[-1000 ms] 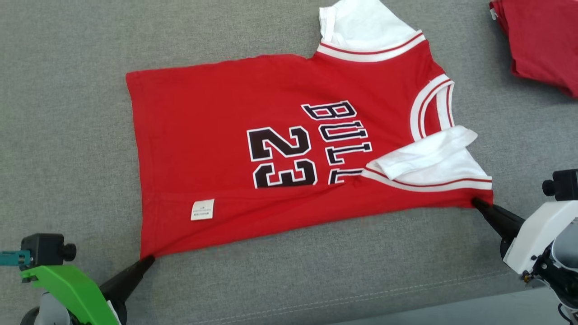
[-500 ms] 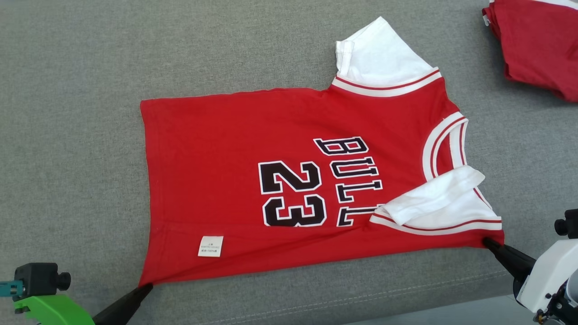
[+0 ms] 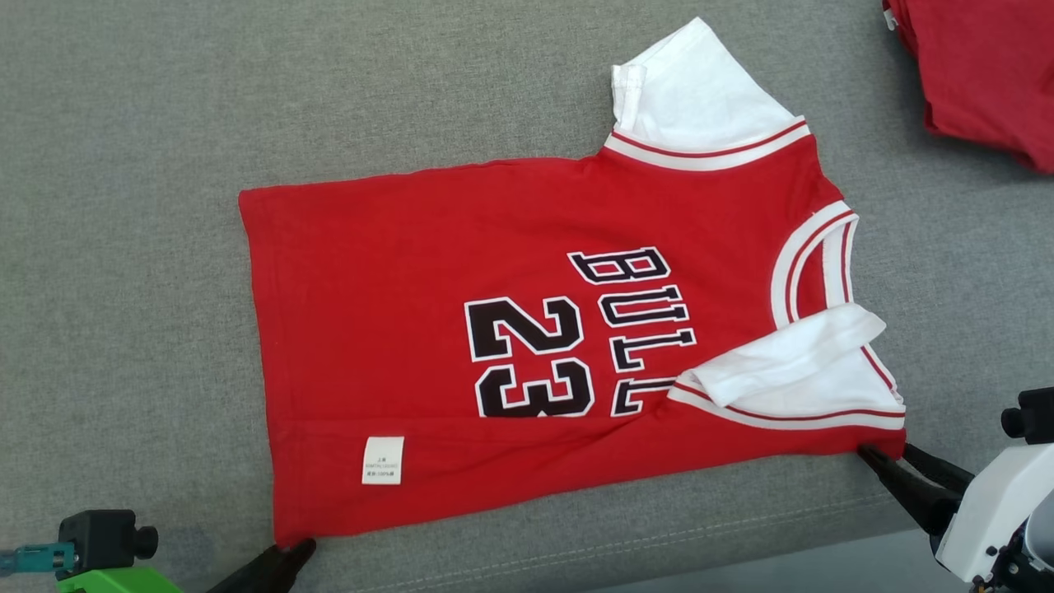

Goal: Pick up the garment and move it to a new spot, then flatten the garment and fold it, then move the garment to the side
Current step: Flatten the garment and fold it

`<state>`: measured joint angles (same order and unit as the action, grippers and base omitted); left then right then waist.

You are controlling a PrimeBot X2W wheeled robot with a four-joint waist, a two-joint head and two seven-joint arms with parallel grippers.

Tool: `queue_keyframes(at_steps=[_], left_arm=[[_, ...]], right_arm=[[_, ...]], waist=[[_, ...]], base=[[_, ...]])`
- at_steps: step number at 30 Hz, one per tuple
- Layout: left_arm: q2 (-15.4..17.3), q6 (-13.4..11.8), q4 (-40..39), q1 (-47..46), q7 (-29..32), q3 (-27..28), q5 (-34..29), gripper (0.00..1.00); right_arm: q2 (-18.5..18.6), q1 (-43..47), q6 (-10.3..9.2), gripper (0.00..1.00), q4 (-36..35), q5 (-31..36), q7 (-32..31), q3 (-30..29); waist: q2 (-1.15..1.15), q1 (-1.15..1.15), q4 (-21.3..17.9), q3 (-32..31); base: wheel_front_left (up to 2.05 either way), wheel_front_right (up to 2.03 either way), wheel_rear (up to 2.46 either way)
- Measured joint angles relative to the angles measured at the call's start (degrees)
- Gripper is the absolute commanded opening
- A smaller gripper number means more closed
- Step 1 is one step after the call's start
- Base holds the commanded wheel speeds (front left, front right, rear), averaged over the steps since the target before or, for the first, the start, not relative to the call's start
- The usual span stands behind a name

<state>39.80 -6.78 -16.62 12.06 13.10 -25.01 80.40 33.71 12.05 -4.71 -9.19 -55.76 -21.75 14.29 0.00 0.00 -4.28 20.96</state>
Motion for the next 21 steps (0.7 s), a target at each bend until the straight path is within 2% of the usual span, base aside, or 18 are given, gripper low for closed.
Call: queue_keyframes(at_steps=[7,10,14,21], left_arm=[[-0.2,-0.1,1.4,0.0,-1.6,0.7,-2.6,1.0],[1.4,-0.1,1.6,-0.1,-2.4,2.1,-4.0,1.0],[4.5,-0.3,0.5,-2.1,-2.6,4.2,-6.8,1.0],[13.5,-0.3,-4.9,-15.7,3.0,8.3,-10.1,1.0]], right_arm=[[0.9,0.0,-0.55,1.0,-0.4,1.3,-0.5,0.1],[2.1,-0.2,-0.9,1.0,-1.4,2.6,-0.2,-1.2],[4.7,-3.5,-0.93,1.0,-4.0,4.8,0.9,-4.0],[9.4,-19.7,-0.94,1.0,-7.3,8.0,-2.9,-5.3]], waist=[[0.0,0.0,0.1,0.4],[0.0,0.0,0.2,0.4],[0.0,0.0,0.4,0.5],[0.0,0.0,0.4,3.0]], base=[[0.0,0.0,0.0],[0.0,0.0,0.0],[0.0,0.0,0.0],[0.0,0.0,0.0]])
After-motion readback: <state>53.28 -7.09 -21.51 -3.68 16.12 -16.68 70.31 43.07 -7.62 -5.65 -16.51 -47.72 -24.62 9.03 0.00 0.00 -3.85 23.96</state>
